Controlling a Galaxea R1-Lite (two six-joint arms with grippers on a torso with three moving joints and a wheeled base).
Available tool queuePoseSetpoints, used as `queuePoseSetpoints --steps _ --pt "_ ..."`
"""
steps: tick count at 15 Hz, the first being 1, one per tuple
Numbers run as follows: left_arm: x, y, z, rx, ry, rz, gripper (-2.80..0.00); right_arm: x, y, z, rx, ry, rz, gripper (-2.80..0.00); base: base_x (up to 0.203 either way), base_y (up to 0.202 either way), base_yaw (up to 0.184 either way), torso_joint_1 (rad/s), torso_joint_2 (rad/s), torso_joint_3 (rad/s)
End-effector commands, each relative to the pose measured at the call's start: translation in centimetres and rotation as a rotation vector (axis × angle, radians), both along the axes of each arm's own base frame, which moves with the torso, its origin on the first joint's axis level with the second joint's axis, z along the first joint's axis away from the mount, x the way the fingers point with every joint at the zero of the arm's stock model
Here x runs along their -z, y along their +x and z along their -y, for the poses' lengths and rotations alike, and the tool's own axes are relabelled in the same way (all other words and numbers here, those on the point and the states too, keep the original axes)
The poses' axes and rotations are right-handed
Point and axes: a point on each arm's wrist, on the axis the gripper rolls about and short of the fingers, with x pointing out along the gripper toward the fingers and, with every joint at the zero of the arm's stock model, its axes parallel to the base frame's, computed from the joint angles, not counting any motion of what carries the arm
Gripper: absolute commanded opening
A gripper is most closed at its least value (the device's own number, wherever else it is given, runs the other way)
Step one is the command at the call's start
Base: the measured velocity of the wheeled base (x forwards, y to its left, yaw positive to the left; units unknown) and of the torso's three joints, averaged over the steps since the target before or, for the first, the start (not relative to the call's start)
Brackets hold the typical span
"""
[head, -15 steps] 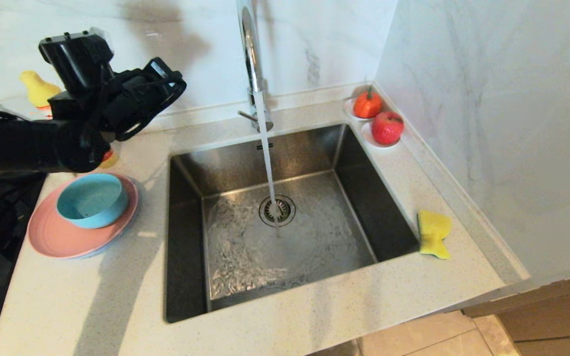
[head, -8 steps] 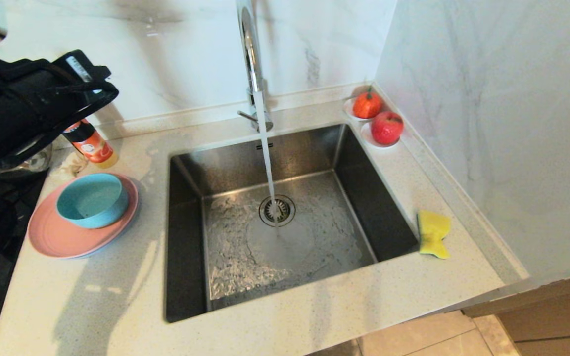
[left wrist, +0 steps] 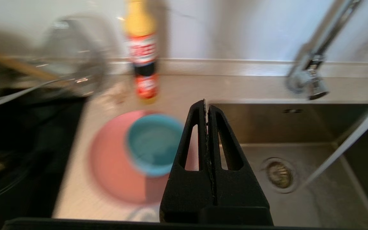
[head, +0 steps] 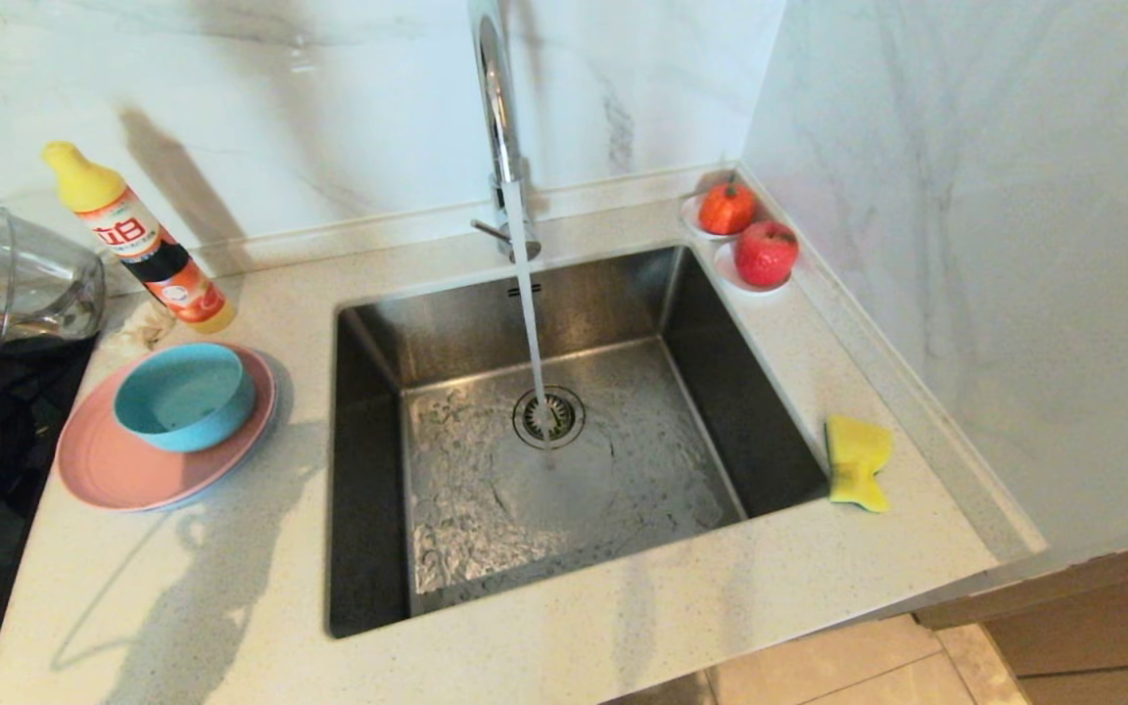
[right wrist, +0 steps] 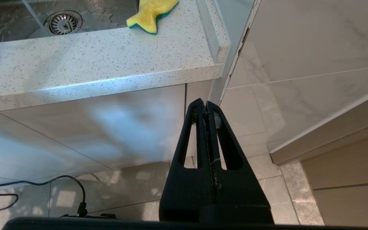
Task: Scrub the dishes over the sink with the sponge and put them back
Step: Pick up a bowl and the sponge
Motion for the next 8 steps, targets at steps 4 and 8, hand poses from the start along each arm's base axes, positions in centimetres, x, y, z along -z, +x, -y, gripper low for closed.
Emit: queuePoseSetpoints --steps 4,8 --pt "5.8 -9.3 -1.4 -0.128 -0.011 0.135 -2.8 0.0 0.0 0.0 -0.001 0.0 0.001 -2.8 0.0 0.0 0.0 0.0 0.0 0.0" --pt "11.2 -12.5 -1.3 -0.09 0.022 0.133 -2.8 0.0 0.0 0.0 -0.001 0.0 0.001 -2.8 0.0 0.0 0.0 0.0 0.0 0.0"
